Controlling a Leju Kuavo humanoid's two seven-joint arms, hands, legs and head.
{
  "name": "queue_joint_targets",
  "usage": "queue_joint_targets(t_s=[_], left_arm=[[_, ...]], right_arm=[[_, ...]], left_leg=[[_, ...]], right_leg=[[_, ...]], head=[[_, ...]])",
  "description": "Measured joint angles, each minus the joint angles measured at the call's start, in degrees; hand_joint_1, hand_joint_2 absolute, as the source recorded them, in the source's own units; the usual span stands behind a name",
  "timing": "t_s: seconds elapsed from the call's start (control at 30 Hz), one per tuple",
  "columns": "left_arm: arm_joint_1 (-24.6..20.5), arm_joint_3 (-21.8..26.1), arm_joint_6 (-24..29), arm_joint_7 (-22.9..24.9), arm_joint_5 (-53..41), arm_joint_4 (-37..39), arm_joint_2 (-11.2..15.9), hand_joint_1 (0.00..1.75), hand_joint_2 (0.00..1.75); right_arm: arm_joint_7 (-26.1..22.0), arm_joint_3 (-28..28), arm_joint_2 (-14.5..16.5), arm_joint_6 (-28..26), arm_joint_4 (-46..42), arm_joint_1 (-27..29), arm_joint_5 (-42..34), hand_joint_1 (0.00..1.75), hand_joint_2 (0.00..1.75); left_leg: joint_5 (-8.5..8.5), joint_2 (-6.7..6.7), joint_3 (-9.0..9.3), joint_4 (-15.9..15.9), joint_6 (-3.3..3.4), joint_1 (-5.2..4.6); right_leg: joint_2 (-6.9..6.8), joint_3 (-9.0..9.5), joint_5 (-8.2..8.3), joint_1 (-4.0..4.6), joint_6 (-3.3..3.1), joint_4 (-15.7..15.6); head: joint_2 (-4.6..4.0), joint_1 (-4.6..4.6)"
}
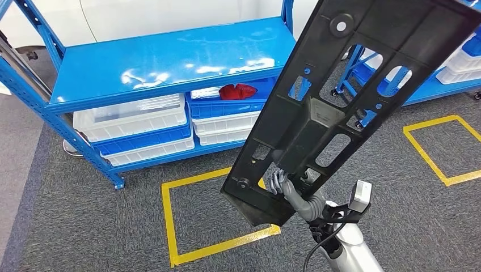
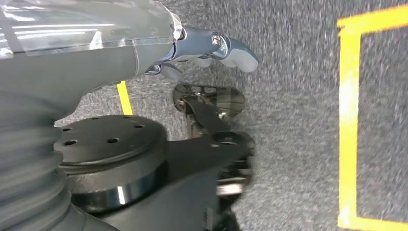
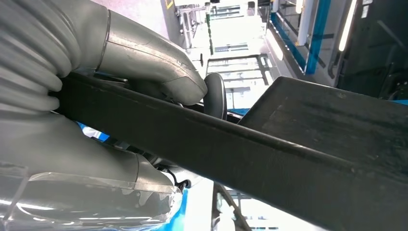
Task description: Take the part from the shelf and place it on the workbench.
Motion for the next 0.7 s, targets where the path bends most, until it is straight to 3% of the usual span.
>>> queue_joint_targets(t_s=[0.03,0.07,0.13,0.17,0.2,0.27,0.33,0.37,0.43,0.5,0.53,0.57,0.6,0.7], left_arm=[[0.1,0.0,0.1,0.0,0.0,0.0,0.0,0.00,1.75],[0.1,0.0,0.1,0.0,0.0,0.0,0.0,0.00,1.75],[0.2,-0.1,0.2,0.0,0.0,0.0,0.0,0.00,1.75],[0.3,-0.1,0.2,0.0,0.0,0.0,0.0,0.00,1.75],[0.3,-0.1,0.2,0.0,-0.1,0.0,0.0,0.00,1.75],[0.4,-0.1,0.2,0.0,-0.1,0.0,0.0,0.00,1.75],[0.4,-0.1,0.3,0.0,-0.1,0.0,0.1,0.00,1.75],[0.3,-0.2,0.3,0.0,-0.1,0.0,0.1,0.00,1.75],[0.3,-0.2,0.3,0.0,-0.1,0.0,0.1,0.00,1.75],[0.4,-0.3,0.3,0.0,-0.1,0.0,0.1,0.00,1.75],[0.5,-0.4,0.3,0.0,-0.2,0.0,0.1,0.00,1.75],[0.5,-0.5,0.3,0.0,-0.3,0.0,0.2,0.00,1.75],[0.4,-0.6,0.4,0.1,-0.3,0.0,0.2,0.00,1.75],[0.3,-0.8,0.4,0.3,-0.5,0.0,0.2,0.00,1.75]], right_arm=[[0.1,0.0,0.0,0.0,0.0,0.2,-0.1,1.75,1.75],[0.4,0.0,0.0,0.0,0.0,0.3,-0.3,1.75,1.75],[0.8,0.0,0.0,0.0,0.0,0.4,-0.7,1.75,1.75],[0.9,0.0,0.0,0.0,0.0,0.4,-0.9,1.75,1.75],[1.0,-0.1,0.0,0.0,0.0,0.4,-1.0,1.75,1.75],[1.2,-0.2,0.0,0.0,-0.1,0.6,-1.2,1.75,1.75],[1.3,-0.5,-0.1,0.0,-0.2,1.0,-1.3,1.75,1.75],[1.3,-0.6,-0.2,0.0,-0.3,1.1,-1.4,1.75,1.75],[1.3,-0.9,-0.3,0.3,-0.5,1.3,-1.5,1.75,1.75],[1.3,-1.0,-0.3,0.5,-0.6,1.6,-1.5,1.75,1.75],[1.3,-1.1,-0.3,0.6,-0.6,1.8,-1.5,1.75,1.75],[1.4,-1.2,-0.3,0.6,-0.7,2.0,-1.5,1.75,1.75],[1.4,-1.4,-0.3,0.6,-0.7,2.2,-1.5,1.75,1.75],[1.4,-2.0,-0.3,0.5,-1.4,2.4,-1.6,1.75,1.75]], left_leg=[[-0.22,0.00,-1.19,2.2,-0.13,0.10],[0.80,-0.02,-1.21,2.0,-0.24,0.24],[5.17,-0.82,1.80,-5.0,-0.38,0.72],[6.78,-1.97,3.54,-8.9,-0.41,0.96],[7.73,-3.01,4.79,-11.7,-0.37,1.14],[7.70,-4.04,5.28,-13.2,-0.03,1.10],[8.05,-3.12,5.18,-13.4,0.80,1.00],[8.29,-2.60,5.20,-13.6,1.27,1.01],[8.66,-1.43,5.16,-14.0,1.94,0.98],[8.76,-0.33,4.95,-14.0,2.17,0.71],[8.79,0.21,4.86,-14.0,2.21,0.59],[8.80,0.73,4.82,-14.0,2.23,0.49],[8.80,1.22,4.82,-14.0,2.23,0.38],[8.76,2.48,4.95,-14.0,2.03,0.02]], right_leg=[[0.21,-0.01,0.01,-0.02,0.01,0.0],[0.53,0.00,0.01,-0.05,0.06,0.1],[1.40,-0.06,-0.07,-0.17,0.39,0.5],[1.89,-0.29,-0.15,-0.14,0.70,0.9],[2.40,-0.65,-0.14,-0.13,1.07,1.3],[3.36,-1.43,0.14,-0.18,1.89,1.7],[3.90,-1.79,0.40,-0.45,2.68,1.7],[3.47,-2.17,-0.13,-0.51,2.98,2.4],[1.86,-4.36,-3.08,-0.53,3.32,7.1],[0.90,-7.73,-6.55,-0.55,3.53,14.6],[0.74,-8.70,-7.21,-0.57,3.55,17.0],[0.63,-8.57,-6.85,-0.56,3.47,17.3],[0.40,-7.25,-5.60,-0.51,3.26,15.2],[-1.96,-0.84,-1.69,0.32,1.98,3.8]], head=[[0.00,0.00],[0.00,0.00],[0.00,0.00],[0.00,0.00],[0.00,0.00],[0.00,0.01],[0.00,0.02],[0.00,0.02],[0.00,0.02],[0.00,0.02],[0.00,0.02],[0.00,0.02],[0.00,0.02],[0.00,0.02]])
